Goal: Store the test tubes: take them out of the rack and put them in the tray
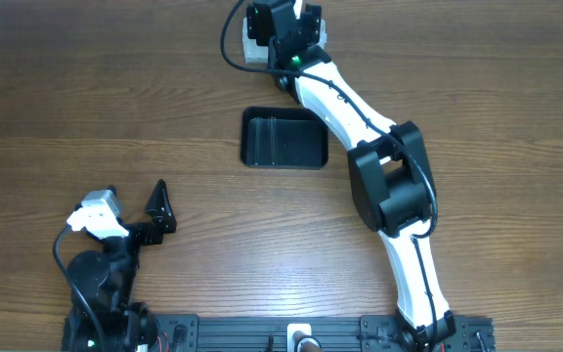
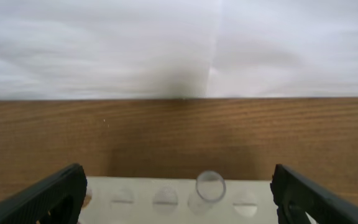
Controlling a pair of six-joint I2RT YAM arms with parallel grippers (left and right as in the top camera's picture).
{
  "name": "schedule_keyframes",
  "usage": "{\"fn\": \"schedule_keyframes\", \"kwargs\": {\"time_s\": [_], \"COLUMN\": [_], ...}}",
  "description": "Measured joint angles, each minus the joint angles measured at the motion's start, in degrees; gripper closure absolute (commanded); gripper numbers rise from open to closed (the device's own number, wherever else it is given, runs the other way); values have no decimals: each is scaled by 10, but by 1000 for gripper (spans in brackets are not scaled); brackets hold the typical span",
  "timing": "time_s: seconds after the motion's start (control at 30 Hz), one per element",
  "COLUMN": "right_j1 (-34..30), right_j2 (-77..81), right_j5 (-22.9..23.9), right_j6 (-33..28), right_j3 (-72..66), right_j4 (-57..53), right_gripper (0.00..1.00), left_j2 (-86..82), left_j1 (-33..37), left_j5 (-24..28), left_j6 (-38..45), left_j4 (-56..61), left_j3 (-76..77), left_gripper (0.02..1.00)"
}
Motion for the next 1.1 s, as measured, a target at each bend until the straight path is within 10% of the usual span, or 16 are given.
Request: {"fn": "schedule_keyframes", "kwargs": {"time_s": [0.4,1.1], "right_j1": [-2,-11], "right_j2": [37,37], "right_j5": [-2,9], "right_j6": [-3,-18], "right_j3": [2,2], "right_j4": [19,22], "right_gripper": [145,592], "left_j2": [0,0], "left_j1": [0,0], "left_j5": [0,0], "left_j6": [0,0], "left_j4": [0,0], "left_j3": [0,0], "left_gripper": [18,20]}}
